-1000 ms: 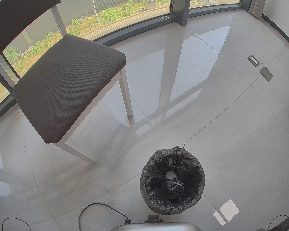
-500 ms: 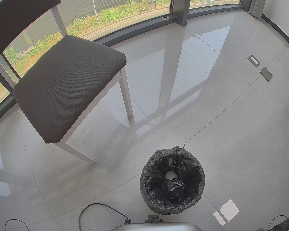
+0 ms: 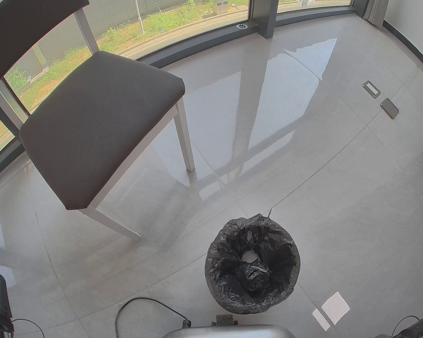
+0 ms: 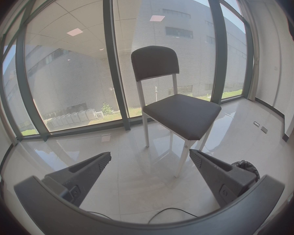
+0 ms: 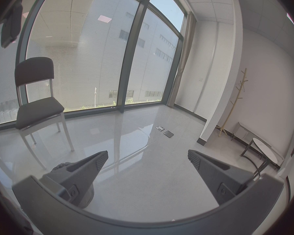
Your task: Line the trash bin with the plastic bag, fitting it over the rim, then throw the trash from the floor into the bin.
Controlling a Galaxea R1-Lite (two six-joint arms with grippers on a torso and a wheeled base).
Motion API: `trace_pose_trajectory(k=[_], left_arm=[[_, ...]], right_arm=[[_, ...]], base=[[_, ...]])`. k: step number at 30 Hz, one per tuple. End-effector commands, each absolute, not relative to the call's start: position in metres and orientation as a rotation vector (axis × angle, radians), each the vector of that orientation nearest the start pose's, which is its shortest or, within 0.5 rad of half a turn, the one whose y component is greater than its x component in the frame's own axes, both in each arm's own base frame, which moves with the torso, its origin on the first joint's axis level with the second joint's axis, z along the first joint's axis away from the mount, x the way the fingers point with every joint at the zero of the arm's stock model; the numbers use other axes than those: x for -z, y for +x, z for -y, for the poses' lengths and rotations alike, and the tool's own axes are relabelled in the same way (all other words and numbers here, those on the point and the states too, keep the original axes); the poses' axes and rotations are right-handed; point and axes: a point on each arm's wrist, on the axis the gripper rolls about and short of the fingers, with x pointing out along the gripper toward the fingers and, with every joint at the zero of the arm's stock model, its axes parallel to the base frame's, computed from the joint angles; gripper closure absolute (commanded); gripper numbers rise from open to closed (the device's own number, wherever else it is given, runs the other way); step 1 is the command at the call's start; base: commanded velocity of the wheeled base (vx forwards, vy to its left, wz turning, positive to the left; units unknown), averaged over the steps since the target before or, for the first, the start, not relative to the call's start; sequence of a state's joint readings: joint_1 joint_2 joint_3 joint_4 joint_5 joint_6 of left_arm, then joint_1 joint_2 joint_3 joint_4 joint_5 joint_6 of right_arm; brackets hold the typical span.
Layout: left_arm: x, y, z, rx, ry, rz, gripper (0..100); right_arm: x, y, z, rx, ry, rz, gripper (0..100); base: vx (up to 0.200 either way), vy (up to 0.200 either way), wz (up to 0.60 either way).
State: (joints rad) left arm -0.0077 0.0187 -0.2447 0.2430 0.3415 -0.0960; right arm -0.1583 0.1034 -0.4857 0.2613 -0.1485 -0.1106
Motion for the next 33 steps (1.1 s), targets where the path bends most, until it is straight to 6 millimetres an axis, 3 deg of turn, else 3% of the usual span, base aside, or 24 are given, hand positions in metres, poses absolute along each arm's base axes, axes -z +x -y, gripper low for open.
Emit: trace_pose_trajectory(k=[1, 3, 8, 17, 21, 33], left_arm=[[-0.084, -0.023, -0.006, -0.237, -0.033, -0.041, 0], [-0.084, -0.024, -0.006, -0.238, -0.019, -0.032, 0], [-0.082, -0.026, -0.005, -0.215, 0.001, 0.003, 0], [-0.082, -0.026, -0.005, -0.2, 0.045, 0.003, 0], [-0.082, -0.025, -0.004, -0.18, 0.056, 0.003, 0], [-0.082, -0.025, -0.004, -0.177, 0.057, 0.003, 0]], right_arm=[[-0.115, -0.022, 0.002, 0.396, -0.1, 0.087, 0], [-0.1, -0.017, 0.003, 0.432, -0.118, 0.072, 0], [-0.084, -0.017, 0.005, 0.507, -0.082, -0.06, 0], [-0.084, -0.014, 0.0, 0.248, -0.023, -0.046, 0], [-0.077, -0.015, -0.004, 0.085, -0.031, -0.119, 0], [-0.078, -0.014, -0.003, 0.113, 0.002, -0.106, 0]], base=[[0.0, 0.0, 0.0], [0.0, 0.0, 0.0], [0.0, 0.0, 0.0], [0.0, 0.0, 0.0], [0.0, 0.0, 0.0], [0.0, 0.0, 0.0]])
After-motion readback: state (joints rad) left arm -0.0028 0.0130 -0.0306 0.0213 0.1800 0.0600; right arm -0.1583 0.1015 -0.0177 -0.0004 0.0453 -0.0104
